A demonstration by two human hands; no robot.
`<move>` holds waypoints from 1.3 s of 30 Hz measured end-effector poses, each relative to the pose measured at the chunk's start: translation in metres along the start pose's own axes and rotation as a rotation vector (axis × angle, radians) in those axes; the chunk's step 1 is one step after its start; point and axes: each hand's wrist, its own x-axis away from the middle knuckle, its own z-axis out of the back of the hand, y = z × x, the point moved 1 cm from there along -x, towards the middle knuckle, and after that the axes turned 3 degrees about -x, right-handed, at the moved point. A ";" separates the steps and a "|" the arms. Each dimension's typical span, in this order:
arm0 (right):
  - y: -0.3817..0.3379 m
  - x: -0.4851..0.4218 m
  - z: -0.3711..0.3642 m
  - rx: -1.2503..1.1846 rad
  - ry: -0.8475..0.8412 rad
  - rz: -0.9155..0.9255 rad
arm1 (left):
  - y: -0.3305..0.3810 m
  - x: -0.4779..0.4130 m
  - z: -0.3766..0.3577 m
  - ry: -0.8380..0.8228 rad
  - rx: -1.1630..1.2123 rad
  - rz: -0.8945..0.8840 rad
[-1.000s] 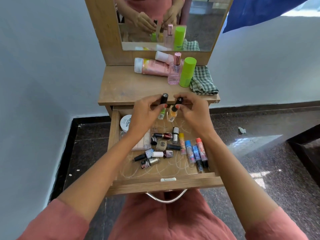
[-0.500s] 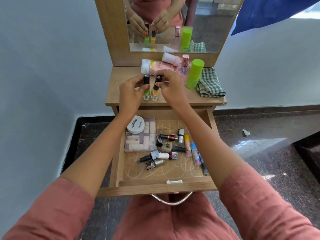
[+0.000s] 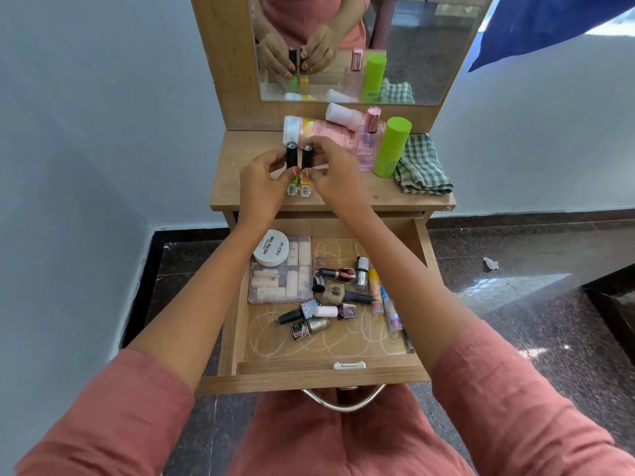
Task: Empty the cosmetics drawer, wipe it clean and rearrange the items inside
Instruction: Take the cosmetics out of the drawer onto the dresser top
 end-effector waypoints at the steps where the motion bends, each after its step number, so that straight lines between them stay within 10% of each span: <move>1: 0.002 0.003 -0.001 0.005 -0.015 -0.007 | -0.001 0.000 0.000 -0.010 -0.006 0.012; 39: 0.050 0.025 0.055 0.085 0.237 -0.238 | 0.029 0.000 -0.092 -0.049 0.161 0.033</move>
